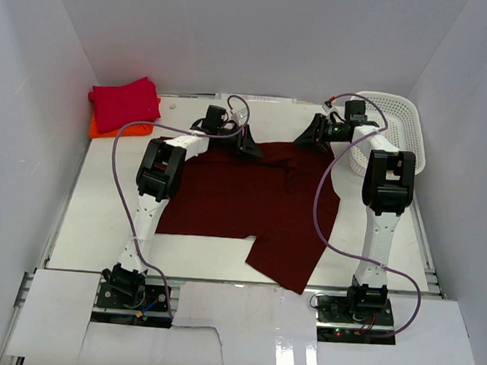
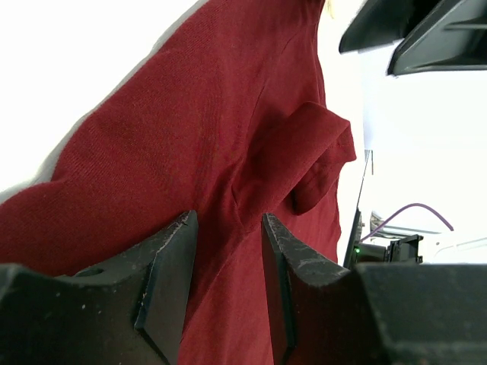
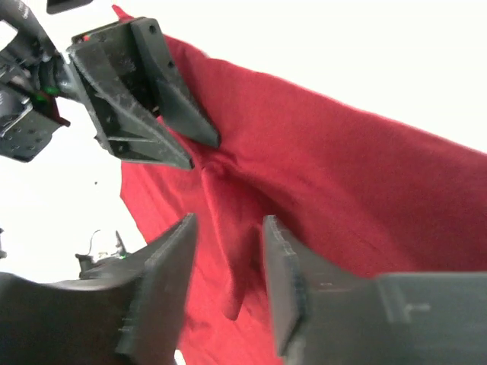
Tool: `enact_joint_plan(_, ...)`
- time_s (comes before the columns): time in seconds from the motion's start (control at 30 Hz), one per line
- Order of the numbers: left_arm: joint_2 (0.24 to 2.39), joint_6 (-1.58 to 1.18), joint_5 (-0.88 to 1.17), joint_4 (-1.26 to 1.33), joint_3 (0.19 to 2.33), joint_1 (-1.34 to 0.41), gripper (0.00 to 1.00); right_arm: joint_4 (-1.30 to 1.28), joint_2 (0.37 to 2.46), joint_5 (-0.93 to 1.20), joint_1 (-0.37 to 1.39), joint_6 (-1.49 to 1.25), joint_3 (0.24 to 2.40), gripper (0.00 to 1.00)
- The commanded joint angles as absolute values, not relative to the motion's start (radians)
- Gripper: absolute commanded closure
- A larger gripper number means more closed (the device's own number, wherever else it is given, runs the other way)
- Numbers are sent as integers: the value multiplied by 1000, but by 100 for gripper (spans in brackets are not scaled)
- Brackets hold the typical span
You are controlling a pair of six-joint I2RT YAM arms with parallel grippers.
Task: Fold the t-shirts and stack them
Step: Fold the flattened tshirt in 1/3 of the way
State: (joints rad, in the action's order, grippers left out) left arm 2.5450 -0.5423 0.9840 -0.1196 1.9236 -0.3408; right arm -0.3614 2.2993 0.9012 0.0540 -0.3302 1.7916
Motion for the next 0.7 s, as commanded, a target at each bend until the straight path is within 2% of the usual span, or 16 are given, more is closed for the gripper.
enact_joint_plan(0.0,2540,-511,977,-160,1896,-356,50,-357,2277,849,67,-275,1832,50)
enact_joint_plan(0.13,2543,-509,977,-160,1898,-357,50,-523,2148,585,150,-60,1797,43)
enact_joint_plan(0.33,2540,-503,969,-167,1902,-357,50,-404,1913,234,317,89,1525,43)
enact_joint_plan(0.53,2539,-500,963,-172,1904,-357,50,-279,1712,49,426,187,1336,45)
enact_joint_plan(0.67,2540,-500,965,-175,1907,-357,50,-274,1674,-72,498,242,1287,50)
